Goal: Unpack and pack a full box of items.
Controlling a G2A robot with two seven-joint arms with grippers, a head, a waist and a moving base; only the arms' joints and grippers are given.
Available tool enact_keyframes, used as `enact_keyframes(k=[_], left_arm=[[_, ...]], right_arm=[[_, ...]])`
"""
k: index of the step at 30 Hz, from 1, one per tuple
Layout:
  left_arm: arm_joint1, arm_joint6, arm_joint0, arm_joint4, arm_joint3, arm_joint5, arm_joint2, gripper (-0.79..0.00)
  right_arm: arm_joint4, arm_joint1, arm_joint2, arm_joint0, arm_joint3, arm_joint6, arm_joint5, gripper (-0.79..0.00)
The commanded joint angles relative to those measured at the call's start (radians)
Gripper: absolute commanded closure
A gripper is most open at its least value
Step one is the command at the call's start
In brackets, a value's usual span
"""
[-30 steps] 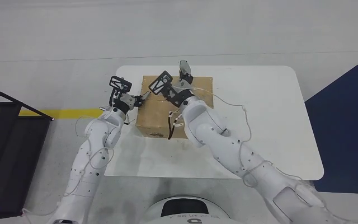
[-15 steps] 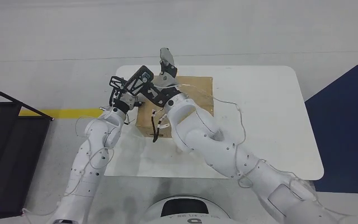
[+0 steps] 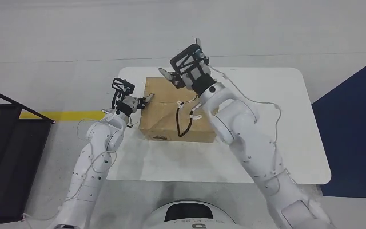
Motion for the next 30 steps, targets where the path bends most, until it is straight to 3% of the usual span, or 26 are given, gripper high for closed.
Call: enact_keyframes(k=[1,5,6,16,19,25,28,30], left_arm=[[0.000,0.000,0.000,0.000,0.000,0.000,0.000,-0.785],[0.000,0.000,0.000,0.000,0.000,0.000,0.000,-0.785],[0.000,0.000,0.000,0.000,0.000,0.000,0.000,-0.785],[0.000,0.000,0.000,0.000,0.000,0.000,0.000,-0.785],[0.000,0.000,0.000,0.000,0.000,0.000,0.000,-0.785],[0.000,0.000,0.000,0.000,0.000,0.000,0.000,-0.785],[0.000,0.000,0.000,0.000,0.000,0.000,0.000,-0.785],[0.000,0.000,0.000,0.000,0.000,0.000,0.000,-0.785]], right_arm=[[0.124,0.021,0.148,-0.082,-0.009,-0.044,-0.135,-0.785],[0.341,0.052,0.361,-0.207,-0.010,-0.056,-0.356,-0.785],[0.355,0.054,0.376,-0.216,-0.008,-0.053,-0.372,-0.785],[0.355,0.054,0.376,-0.216,-0.008,-0.053,-0.372,-0.785],[0.490,0.055,0.386,-0.234,0.048,-0.014,-0.366,-0.785],[0.959,0.087,0.492,-0.231,0.177,0.465,-0.358,-0.785],[1.126,0.100,0.532,-0.221,0.237,0.610,-0.325,-0.785],[1.162,0.106,0.544,-0.211,0.284,0.635,-0.289,-0.785]])
